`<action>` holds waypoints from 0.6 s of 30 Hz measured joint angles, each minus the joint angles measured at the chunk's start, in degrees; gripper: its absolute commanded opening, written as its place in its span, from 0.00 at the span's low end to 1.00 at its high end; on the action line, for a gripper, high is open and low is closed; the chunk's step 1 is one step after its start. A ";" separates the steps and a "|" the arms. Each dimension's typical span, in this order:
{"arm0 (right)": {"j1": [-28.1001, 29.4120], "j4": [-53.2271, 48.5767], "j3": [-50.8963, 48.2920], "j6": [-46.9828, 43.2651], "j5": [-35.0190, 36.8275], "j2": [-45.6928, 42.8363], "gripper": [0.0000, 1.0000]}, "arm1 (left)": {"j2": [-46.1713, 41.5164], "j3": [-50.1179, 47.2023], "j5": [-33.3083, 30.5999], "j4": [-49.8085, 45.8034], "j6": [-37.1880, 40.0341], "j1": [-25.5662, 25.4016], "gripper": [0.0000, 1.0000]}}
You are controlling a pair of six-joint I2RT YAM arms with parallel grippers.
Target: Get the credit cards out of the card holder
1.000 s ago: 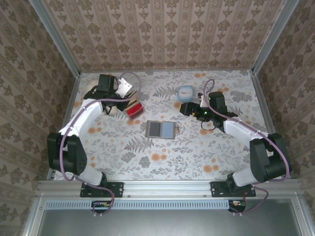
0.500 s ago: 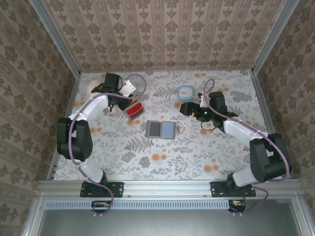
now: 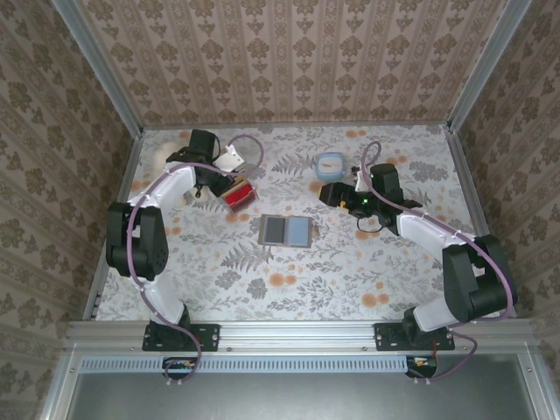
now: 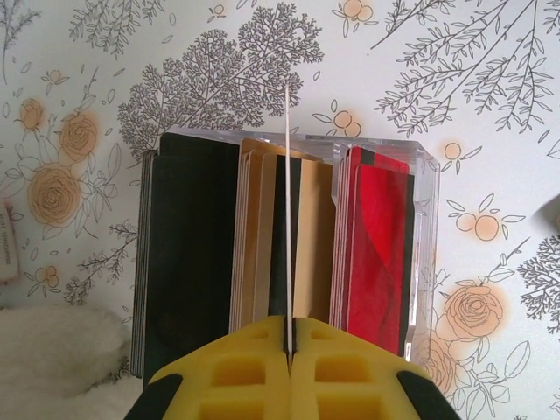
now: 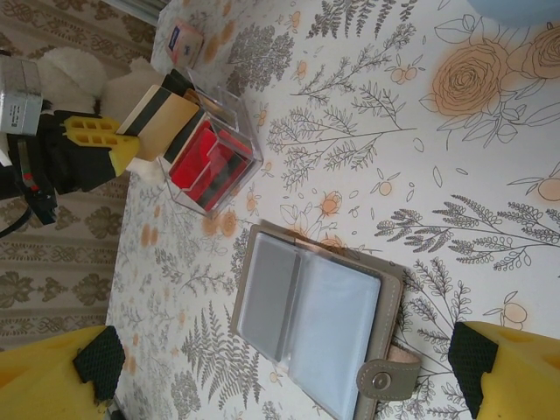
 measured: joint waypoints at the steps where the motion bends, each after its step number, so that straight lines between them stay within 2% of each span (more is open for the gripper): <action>1: 0.00 0.00 0.00 0.00 0.00 0.09 0.98 | 0.09 0.17 -0.20 0.00 0.11 0.00 0.00; 4: 0.00 -0.02 0.00 0.00 -0.02 0.20 0.98 | 0.63 0.59 -0.68 0.09 0.90 0.00 0.07; 6: 0.00 0.00 0.00 0.00 -0.20 0.20 0.98 | 1.03 0.59 -0.85 0.07 1.29 0.00 0.15; 8: 0.00 0.00 0.00 0.00 -0.46 0.20 0.98 | 1.36 0.59 -1.18 0.09 1.49 0.00 0.29; 10: 0.00 0.00 0.00 0.00 -0.66 0.20 0.98 | 1.66 0.59 -1.81 0.11 1.75 0.00 0.35; 18: 0.00 0.00 0.00 0.17 -1.09 0.24 0.98 | 1.97 0.59 -5.31 1.07 1.68 0.00 0.40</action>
